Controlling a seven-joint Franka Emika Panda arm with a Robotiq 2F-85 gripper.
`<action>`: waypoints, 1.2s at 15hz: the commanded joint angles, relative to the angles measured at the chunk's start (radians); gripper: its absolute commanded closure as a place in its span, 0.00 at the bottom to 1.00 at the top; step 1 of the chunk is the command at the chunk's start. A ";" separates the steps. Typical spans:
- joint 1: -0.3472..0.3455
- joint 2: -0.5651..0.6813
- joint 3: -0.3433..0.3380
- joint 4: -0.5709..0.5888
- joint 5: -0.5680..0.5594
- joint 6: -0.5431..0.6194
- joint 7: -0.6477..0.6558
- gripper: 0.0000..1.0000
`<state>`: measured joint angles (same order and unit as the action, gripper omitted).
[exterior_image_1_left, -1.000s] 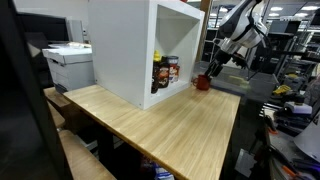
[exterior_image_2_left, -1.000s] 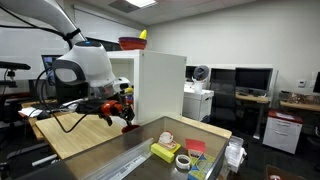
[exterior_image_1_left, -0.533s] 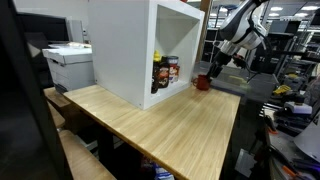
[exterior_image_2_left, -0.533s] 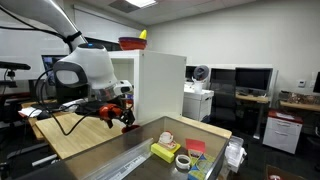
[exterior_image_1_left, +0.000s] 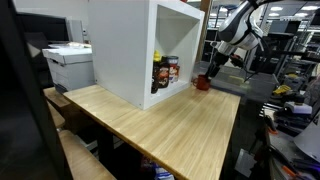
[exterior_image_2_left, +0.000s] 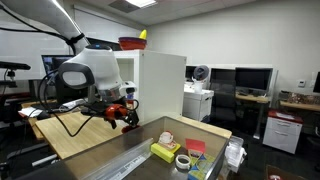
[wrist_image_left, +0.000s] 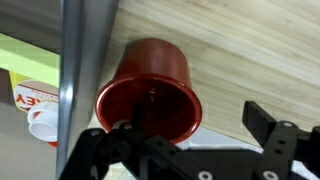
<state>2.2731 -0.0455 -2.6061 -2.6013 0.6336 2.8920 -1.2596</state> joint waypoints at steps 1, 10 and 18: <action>-0.023 -0.036 0.000 0.036 -0.084 -0.034 0.055 0.00; -0.026 -0.083 -0.001 0.073 -0.135 -0.053 0.053 0.56; -0.034 -0.097 0.003 0.066 -0.081 -0.061 0.001 1.00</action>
<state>2.2544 -0.1453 -2.6079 -2.5385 0.5332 2.8622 -1.2274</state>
